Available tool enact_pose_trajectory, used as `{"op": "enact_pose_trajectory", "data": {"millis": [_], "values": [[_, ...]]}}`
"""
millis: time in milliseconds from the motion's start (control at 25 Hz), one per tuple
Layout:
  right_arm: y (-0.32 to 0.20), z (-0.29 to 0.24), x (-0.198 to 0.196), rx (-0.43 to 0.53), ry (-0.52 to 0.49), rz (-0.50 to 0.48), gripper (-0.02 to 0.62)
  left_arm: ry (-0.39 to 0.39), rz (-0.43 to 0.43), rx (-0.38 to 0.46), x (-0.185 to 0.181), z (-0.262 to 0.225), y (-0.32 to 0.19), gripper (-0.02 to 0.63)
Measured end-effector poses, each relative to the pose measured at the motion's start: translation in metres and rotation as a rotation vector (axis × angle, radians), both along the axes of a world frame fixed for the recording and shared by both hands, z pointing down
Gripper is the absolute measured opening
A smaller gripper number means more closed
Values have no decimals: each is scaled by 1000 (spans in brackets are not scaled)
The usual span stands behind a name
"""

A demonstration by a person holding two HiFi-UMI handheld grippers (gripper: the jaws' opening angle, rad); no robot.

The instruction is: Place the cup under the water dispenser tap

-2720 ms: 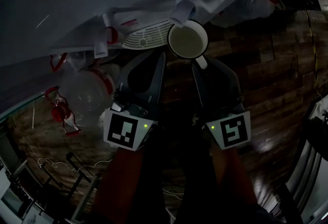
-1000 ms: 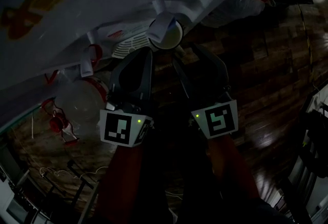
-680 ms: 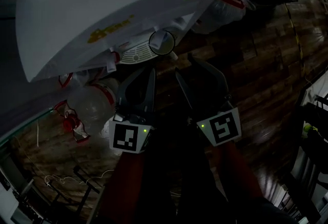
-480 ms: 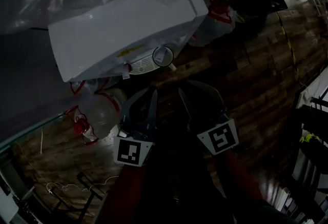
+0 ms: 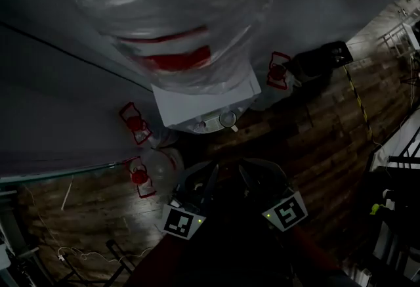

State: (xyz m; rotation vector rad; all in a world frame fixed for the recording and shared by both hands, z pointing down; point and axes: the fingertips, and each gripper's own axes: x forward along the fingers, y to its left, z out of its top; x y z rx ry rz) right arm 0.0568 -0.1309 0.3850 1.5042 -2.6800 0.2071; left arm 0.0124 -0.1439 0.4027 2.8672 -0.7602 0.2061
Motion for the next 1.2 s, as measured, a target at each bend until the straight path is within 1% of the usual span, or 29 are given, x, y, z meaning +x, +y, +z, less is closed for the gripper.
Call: {"op": "enact_pose_trajectory", "data": {"millis": [160,280,400,440,520,640,760,960,1200], "values": [[17,-56,-16,3,-2,-61,15,23,71,7,-2,-58,22,8],[29,-92,-25,14,-6,-75,15,14,132,55,-6,-96,37,8],[37,-121,-30,7,0,-81,15,48,113,4,-12,-126,42,8],[40,-130,-32,-1,-4,-84,15,57,110,-2,-14,-136,44,8],[43,-148,-35,-10,-3,-96,15,66,118,6,-16,-155,47,8],[45,-174,-40,11,19,-123,15,83,132,23,-16,-180,49,8],[51,-190,-46,14,29,-138,15,92,135,6,-20,-195,55,8],[54,-211,-50,52,24,-141,15,90,144,21,-24,-208,60,8],[60,-215,-50,64,21,-147,15,96,146,40,-25,-217,68,9]]}}
